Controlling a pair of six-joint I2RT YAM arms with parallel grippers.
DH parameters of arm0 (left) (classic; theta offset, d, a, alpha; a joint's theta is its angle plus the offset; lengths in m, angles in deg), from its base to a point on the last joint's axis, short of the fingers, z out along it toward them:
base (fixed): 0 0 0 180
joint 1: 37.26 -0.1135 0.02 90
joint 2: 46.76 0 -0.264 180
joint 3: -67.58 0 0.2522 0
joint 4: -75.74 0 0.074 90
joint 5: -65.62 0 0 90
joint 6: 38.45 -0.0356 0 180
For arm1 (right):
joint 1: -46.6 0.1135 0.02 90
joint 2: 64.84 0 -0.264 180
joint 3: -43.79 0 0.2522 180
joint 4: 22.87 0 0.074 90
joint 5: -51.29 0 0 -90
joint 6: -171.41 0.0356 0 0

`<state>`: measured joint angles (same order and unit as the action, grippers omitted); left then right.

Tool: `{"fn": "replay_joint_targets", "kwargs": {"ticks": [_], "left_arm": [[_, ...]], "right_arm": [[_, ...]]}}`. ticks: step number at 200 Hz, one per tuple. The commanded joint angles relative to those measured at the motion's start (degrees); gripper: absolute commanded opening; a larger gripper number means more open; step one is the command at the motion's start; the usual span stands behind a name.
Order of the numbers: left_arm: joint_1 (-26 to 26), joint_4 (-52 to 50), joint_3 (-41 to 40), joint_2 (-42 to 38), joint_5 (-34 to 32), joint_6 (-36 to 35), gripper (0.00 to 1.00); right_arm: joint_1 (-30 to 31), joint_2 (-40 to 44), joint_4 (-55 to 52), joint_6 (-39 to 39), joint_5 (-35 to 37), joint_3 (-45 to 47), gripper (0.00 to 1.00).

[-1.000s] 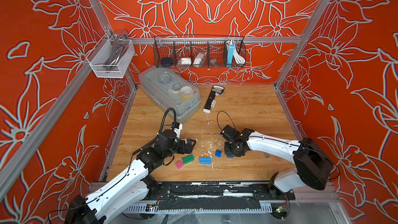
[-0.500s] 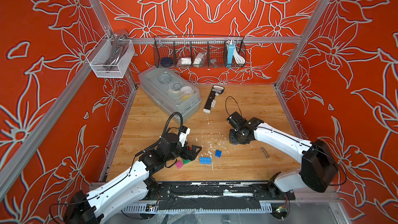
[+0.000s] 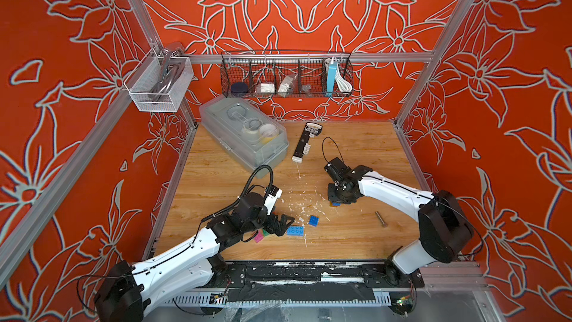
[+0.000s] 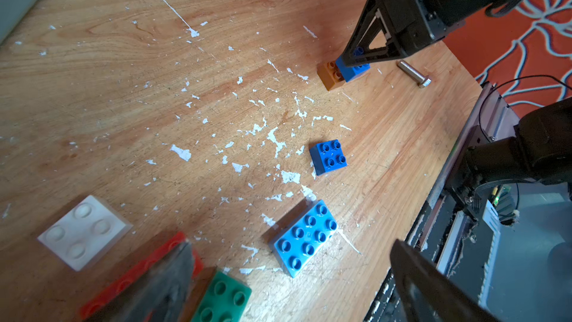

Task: Assemble a spoon with lego
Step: Pick up the lego brick from the center of the board, then assemble the lego brick with the lego brick.

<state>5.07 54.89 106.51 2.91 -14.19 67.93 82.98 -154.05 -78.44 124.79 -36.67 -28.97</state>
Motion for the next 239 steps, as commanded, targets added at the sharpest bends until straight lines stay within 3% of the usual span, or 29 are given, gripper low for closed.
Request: {"fn": "replay_joint_targets", "kwargs": {"ticks": [1,176,239], "left_arm": [[0.25,0.94,0.5,0.34,-0.61,-1.18,0.98],[0.26,0.06,0.83,1.39,-1.52,-1.04,0.98],[0.3,-0.67,0.85,1.57,-2.36,-1.0,0.98]], "right_arm": [[-0.17,-0.29,0.98,0.13,-0.14,-0.53,0.25],[-1.26,-3.03,4.59,1.26,0.07,3.58,0.26],[-2.54,-10.75,1.87,-0.67,-1.29,1.74,0.26]]}}
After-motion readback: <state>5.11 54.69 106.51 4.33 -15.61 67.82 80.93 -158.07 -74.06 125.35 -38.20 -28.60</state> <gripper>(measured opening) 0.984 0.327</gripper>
